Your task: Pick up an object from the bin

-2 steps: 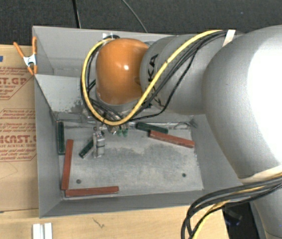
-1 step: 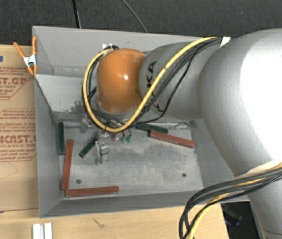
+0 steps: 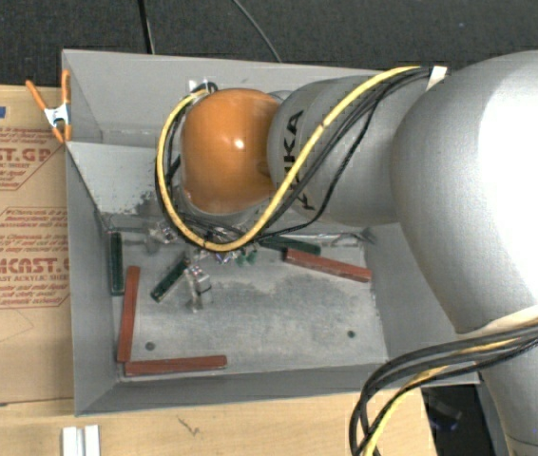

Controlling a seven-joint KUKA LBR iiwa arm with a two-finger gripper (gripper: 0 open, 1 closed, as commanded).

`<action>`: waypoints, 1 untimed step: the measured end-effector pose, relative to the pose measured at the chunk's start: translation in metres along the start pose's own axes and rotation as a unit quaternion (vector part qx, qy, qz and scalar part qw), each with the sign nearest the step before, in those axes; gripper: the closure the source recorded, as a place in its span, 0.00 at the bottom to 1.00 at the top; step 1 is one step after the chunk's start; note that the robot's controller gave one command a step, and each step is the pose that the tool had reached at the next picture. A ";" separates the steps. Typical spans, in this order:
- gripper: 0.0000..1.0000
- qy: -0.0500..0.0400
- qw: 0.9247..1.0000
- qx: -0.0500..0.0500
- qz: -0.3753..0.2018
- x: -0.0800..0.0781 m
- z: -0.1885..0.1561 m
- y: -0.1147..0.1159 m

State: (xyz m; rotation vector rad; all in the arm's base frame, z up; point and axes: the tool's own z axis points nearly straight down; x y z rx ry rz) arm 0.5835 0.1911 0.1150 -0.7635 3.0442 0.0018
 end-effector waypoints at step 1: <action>0.00 0.001 1.000 -0.001 -0.021 0.009 0.047 0.007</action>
Offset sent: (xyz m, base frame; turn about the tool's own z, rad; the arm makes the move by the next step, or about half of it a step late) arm -0.0031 -0.0082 -0.0450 -0.2395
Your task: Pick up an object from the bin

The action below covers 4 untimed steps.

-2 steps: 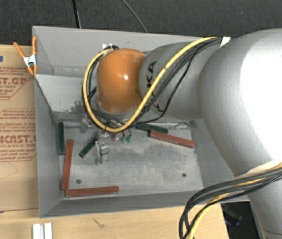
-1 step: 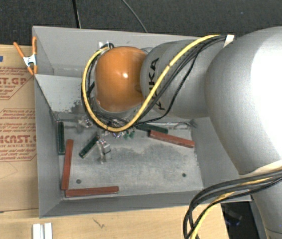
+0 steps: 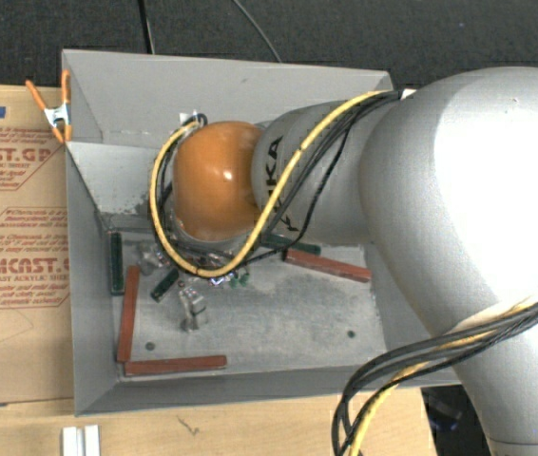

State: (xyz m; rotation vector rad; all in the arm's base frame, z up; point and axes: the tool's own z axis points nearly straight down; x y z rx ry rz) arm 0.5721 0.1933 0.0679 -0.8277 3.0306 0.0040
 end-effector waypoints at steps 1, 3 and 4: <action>1.00 -0.002 0.995 0.001 -0.098 -0.003 -0.003 -0.012; 1.00 0.000 0.995 0.000 -0.098 -0.002 -0.006 -0.012; 1.00 0.003 0.995 -0.001 -0.098 -0.001 -0.016 -0.011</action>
Offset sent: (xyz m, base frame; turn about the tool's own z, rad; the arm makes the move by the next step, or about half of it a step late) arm 0.0000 0.0000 0.0000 0.0000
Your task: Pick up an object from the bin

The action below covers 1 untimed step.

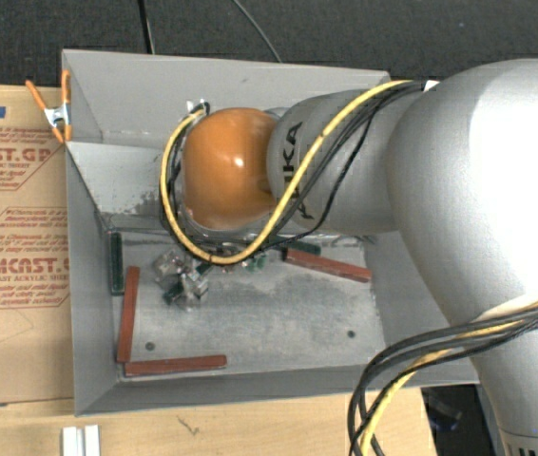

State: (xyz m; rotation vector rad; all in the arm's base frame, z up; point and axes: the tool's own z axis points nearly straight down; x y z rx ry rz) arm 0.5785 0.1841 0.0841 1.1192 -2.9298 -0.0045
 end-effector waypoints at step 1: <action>1.00 0.001 1.000 0.000 0.000 0.000 -0.023 0.000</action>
Offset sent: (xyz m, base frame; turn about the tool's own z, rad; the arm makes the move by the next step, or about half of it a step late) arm -0.0002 -0.0001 0.0857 0.0000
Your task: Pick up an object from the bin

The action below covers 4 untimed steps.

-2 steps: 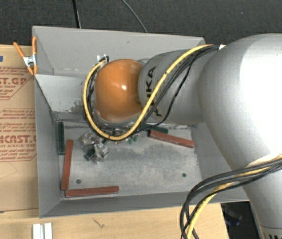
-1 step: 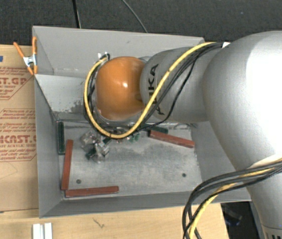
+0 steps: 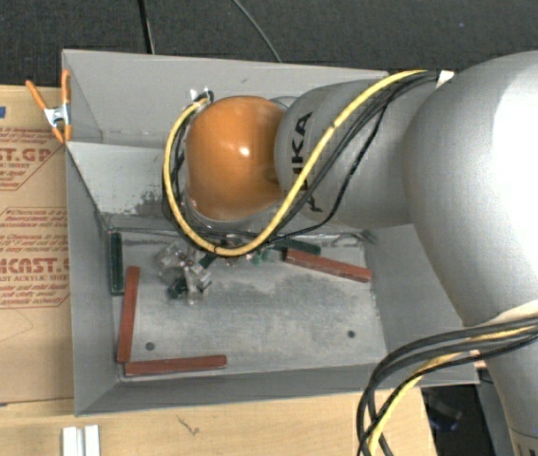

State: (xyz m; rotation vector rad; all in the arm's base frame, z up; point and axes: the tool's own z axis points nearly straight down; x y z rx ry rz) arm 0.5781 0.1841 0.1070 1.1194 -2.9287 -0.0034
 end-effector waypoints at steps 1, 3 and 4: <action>1.00 -0.003 1.000 0.001 0.000 -0.001 -0.021 0.000; 1.00 -0.004 1.000 0.002 0.000 -0.001 -0.056 0.000; 1.00 -0.005 1.000 0.003 0.000 -0.002 -0.066 0.000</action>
Offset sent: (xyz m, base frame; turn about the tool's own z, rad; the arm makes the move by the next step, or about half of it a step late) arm 0.0000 -0.0001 0.0797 0.0000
